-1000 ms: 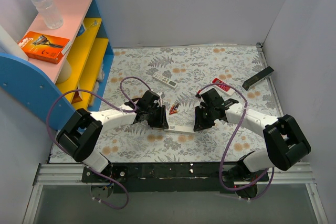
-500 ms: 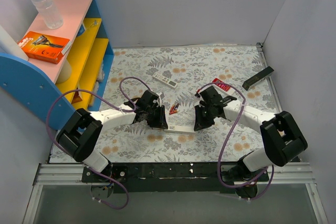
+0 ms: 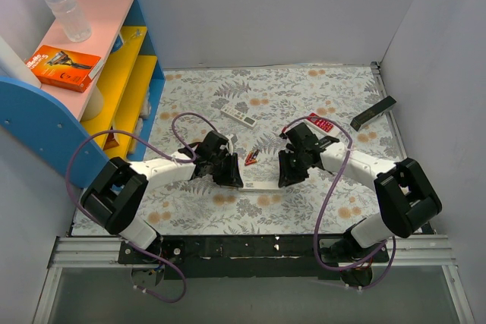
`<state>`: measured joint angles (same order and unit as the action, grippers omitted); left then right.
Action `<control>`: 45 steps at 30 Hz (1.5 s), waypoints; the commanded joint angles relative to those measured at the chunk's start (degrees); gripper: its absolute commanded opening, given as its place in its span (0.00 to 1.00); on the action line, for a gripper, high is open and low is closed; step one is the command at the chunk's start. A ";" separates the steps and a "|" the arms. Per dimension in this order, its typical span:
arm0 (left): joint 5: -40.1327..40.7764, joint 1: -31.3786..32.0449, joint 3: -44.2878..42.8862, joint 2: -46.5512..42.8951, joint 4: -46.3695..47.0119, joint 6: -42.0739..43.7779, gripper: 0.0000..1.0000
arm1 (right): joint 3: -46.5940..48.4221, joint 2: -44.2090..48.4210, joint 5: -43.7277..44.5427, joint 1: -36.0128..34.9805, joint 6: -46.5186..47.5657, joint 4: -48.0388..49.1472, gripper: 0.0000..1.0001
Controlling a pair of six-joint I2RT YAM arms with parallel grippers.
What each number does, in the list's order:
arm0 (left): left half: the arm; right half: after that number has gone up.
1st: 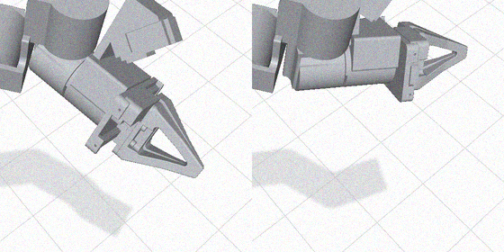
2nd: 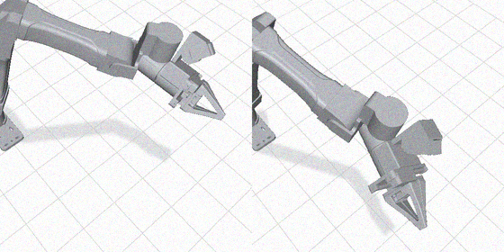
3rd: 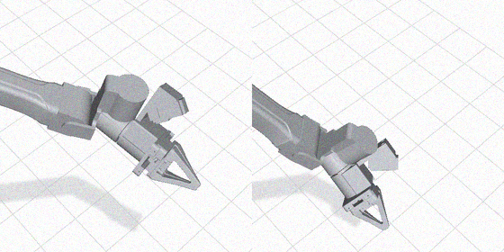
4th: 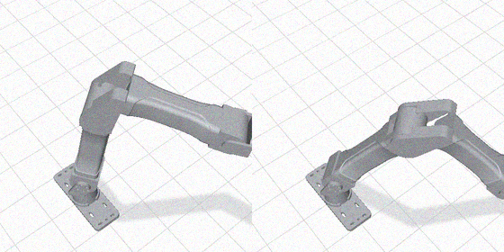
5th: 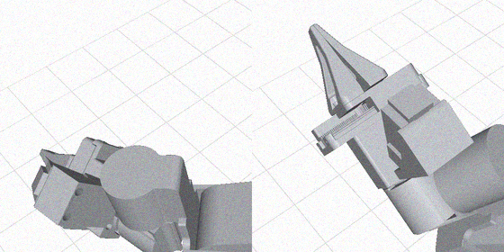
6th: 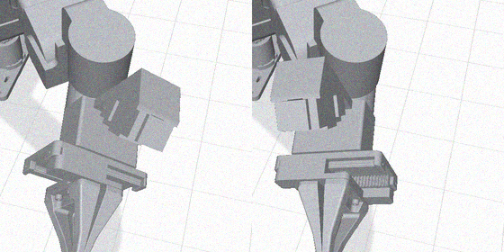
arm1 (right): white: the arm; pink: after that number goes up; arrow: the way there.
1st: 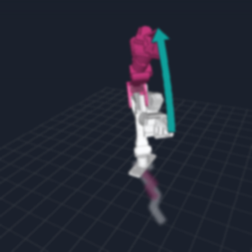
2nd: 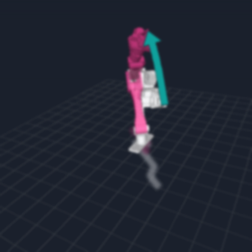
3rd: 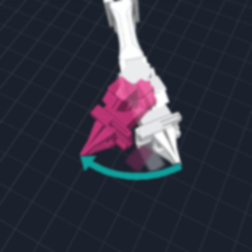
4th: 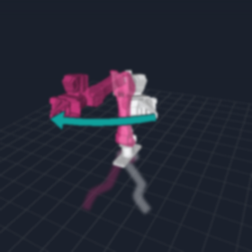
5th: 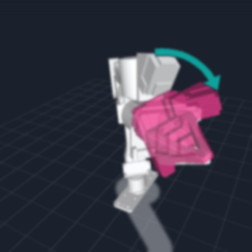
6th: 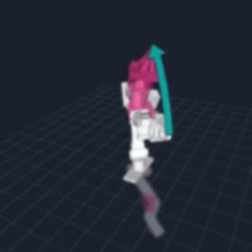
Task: Load the batteries into the remote control
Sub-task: Load the battery cover into the remote control, then reset both arms
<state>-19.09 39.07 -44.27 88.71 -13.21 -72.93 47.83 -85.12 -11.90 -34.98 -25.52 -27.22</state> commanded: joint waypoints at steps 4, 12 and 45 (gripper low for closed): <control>3.69 1.54 -0.20 -4.05 1.70 -0.64 0.31 | 5.95 8.03 9.33 -0.71 0.99 1.30 0.47; 18.29 -0.57 -4.06 -16.62 -2.86 -0.64 0.79 | 10.96 23.74 31.74 1.67 6.87 -2.04 0.70; 59.61 -2.42 -5.83 -60.93 9.78 15.18 0.98 | 7.45 51.37 55.94 1.85 20.24 13.69 0.82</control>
<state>39.46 36.84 -51.31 27.27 -4.75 -60.01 55.55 -33.47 42.78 -33.32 -6.66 -17.78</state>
